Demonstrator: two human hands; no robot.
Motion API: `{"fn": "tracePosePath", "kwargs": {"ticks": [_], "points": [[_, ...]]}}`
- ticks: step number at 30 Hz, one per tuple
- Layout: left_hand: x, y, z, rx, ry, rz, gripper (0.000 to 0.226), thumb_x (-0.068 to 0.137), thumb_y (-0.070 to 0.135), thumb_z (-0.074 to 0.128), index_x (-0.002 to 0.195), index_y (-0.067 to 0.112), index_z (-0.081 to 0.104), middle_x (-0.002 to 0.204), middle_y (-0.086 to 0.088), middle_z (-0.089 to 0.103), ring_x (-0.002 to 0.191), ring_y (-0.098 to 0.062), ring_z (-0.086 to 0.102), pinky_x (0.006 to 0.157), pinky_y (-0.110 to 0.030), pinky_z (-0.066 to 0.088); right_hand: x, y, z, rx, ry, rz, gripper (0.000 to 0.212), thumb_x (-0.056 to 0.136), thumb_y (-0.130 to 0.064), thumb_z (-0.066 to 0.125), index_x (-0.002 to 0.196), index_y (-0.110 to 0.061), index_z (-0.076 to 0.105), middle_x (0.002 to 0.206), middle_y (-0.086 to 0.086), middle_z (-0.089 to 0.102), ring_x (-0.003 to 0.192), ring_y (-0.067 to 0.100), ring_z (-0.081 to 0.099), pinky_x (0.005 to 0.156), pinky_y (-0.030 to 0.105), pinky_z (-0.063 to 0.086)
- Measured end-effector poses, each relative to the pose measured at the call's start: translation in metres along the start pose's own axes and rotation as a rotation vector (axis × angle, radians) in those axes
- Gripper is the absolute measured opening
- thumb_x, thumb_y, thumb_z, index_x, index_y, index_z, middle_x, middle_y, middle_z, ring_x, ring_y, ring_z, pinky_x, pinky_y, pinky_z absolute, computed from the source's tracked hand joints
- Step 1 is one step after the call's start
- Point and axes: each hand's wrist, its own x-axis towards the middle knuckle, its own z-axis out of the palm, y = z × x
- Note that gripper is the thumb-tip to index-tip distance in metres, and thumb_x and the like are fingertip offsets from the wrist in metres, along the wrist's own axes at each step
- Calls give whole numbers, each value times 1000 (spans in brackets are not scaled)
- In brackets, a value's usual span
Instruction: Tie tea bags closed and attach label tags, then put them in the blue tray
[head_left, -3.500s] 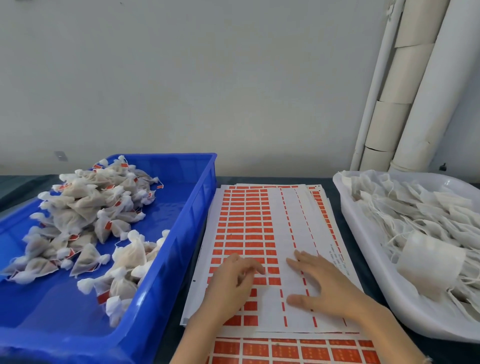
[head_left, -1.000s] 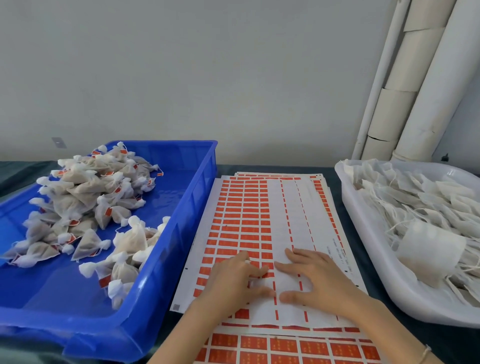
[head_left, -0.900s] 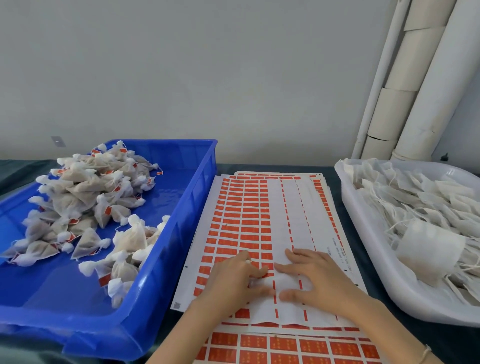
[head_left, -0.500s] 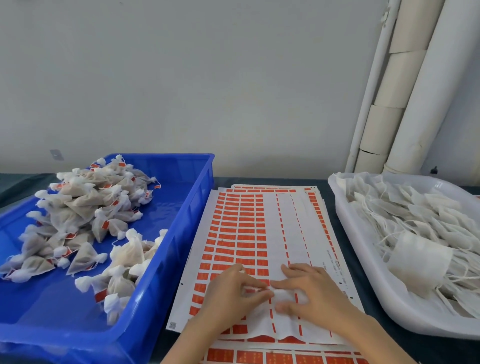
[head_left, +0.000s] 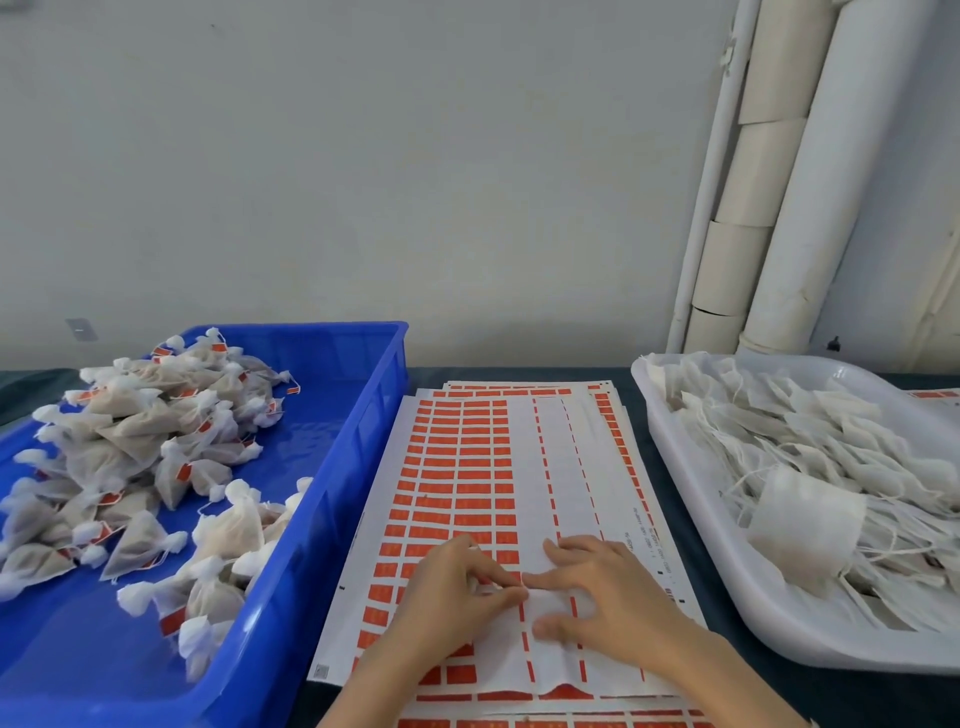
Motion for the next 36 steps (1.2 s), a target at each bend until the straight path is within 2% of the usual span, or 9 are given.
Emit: {"fn": "tracePosePath", "kwargs": {"ticks": [11,15,19,22,23,27,31,33,36], "points": [[3,-8,4,45,78,16,13,83,45,68,93,37,73,88,25,52,85,-1,53,68,-7,39,0,0,1,7,10,-4,60,76,-78,48,132,-57,42,154,-18,28,142,7,19,115,37,13],[4,-10,-1,-35,283,-85,3,86,37,67,89,37,68,97,20,54,88,0,53,75,-8,39,3,-2,-4,19,1,14,66,71,-80,51,132,-55,44,154,-19,28,142,7,19,115,39,12],[3,-20,-12,-304,464,-165,2,86,33,69,86,34,67,97,16,62,94,-4,57,74,-9,38,5,-6,-13,97,-7,50,64,71,-72,63,129,-48,52,150,-21,34,139,7,28,114,38,19],[2,-21,-8,-396,408,-125,2,84,33,70,83,34,68,92,16,65,91,-3,59,75,-13,42,12,-24,-16,375,154,60,54,75,-57,70,125,-46,52,133,-25,50,118,-4,47,102,22,34],[2,-20,-5,-411,391,-103,4,84,32,70,80,33,70,88,16,65,88,-3,60,75,-14,43,15,-32,-16,478,202,57,51,76,-54,71,122,-46,51,128,-25,54,112,-7,51,100,20,37],[2,-17,9,-486,326,-22,9,84,27,71,77,31,74,79,8,67,82,-6,59,74,-18,48,23,-51,-10,744,291,59,40,77,-33,78,115,-32,63,101,-16,72,95,-1,66,98,30,49],[-1,-18,12,-521,298,31,9,84,37,66,83,36,75,81,8,66,82,-5,58,74,-15,46,24,-43,-3,805,315,53,25,79,-22,77,101,-29,69,85,-13,74,84,4,70,94,31,51],[-3,-18,10,-545,292,49,19,83,45,57,93,41,73,86,14,68,88,-2,59,77,-11,46,23,-36,0,827,348,56,25,79,-20,77,101,-30,69,84,-13,74,83,4,70,91,29,52],[-4,-18,8,-593,244,15,32,84,57,40,104,54,64,108,30,64,107,5,56,85,-10,46,20,-27,-3,937,446,103,25,80,-27,74,103,-32,67,87,-15,73,85,1,68,78,16,54]]}}
